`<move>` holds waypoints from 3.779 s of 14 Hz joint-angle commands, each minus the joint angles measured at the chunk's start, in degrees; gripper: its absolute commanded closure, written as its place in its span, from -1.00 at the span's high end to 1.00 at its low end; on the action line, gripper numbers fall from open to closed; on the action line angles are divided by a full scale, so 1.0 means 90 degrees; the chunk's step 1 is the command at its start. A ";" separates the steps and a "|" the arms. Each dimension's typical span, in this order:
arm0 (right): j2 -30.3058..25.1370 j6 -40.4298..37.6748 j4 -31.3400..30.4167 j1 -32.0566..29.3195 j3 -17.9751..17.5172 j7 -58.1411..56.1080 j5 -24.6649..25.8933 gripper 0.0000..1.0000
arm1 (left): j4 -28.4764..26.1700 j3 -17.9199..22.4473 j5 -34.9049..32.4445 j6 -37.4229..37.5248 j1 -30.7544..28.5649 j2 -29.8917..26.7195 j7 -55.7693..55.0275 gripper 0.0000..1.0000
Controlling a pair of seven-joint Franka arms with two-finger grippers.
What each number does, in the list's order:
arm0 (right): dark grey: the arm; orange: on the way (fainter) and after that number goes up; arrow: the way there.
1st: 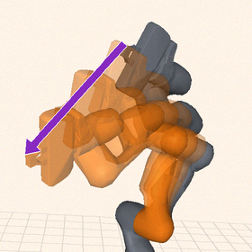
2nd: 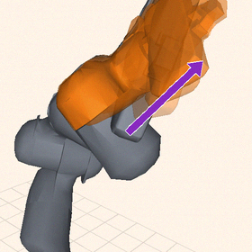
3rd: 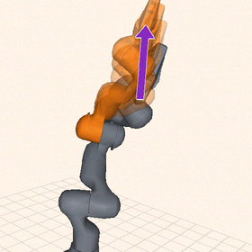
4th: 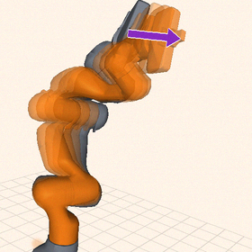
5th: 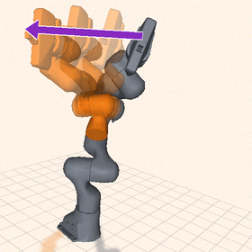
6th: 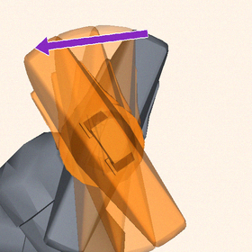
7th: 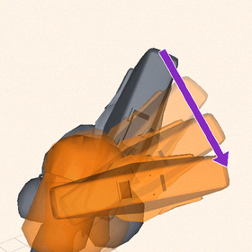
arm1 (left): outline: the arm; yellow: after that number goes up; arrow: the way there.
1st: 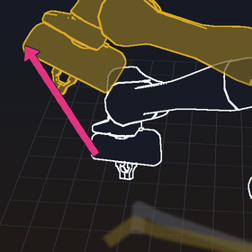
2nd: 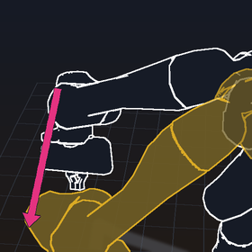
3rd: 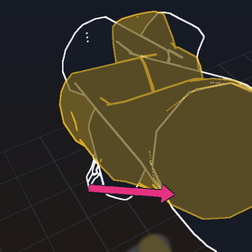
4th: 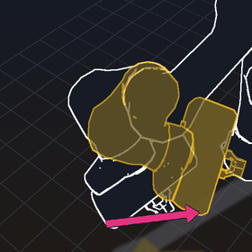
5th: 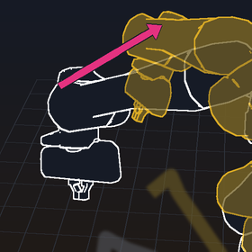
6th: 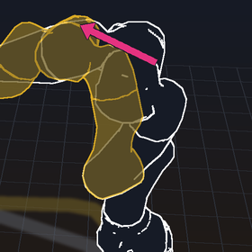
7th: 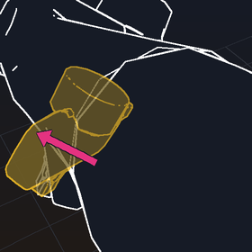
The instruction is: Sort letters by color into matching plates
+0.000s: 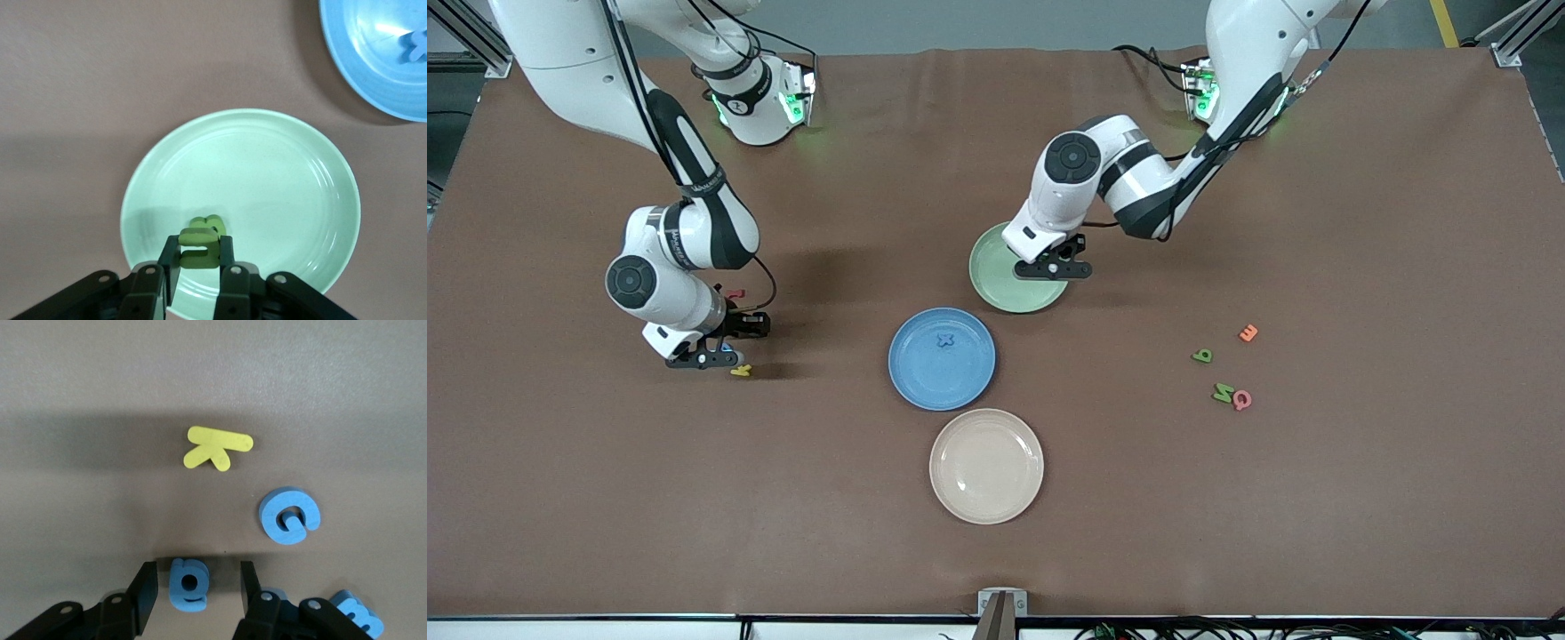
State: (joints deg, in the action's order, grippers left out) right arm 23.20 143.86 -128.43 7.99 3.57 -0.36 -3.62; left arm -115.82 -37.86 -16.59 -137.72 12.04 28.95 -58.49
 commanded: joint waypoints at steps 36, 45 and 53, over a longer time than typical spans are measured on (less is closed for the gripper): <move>0.2509 -0.1541 0.5266 0.3273 -0.0094 0.6026 -0.0624 -0.75 | 0.0163 0.0115 -0.0822 0.0429 -0.1179 -0.0209 -0.0623 1.00; 0.2617 -0.1541 0.5237 0.3380 -0.0094 0.6026 -0.0633 -0.17 | 0.0437 0.0135 -0.0997 0.0361 -0.3095 0.0347 0.2249 0.88; 0.1790 -0.3050 0.5189 0.3264 -0.0056 0.5628 -0.0575 1.00 | 0.0437 0.0135 -0.1779 0.0293 -0.3457 0.0757 0.4096 0.32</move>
State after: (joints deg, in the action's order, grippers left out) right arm 44.37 123.72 -80.98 37.92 2.65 52.74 -8.61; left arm -112.56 -36.11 -31.35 -134.85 -18.36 34.84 -23.90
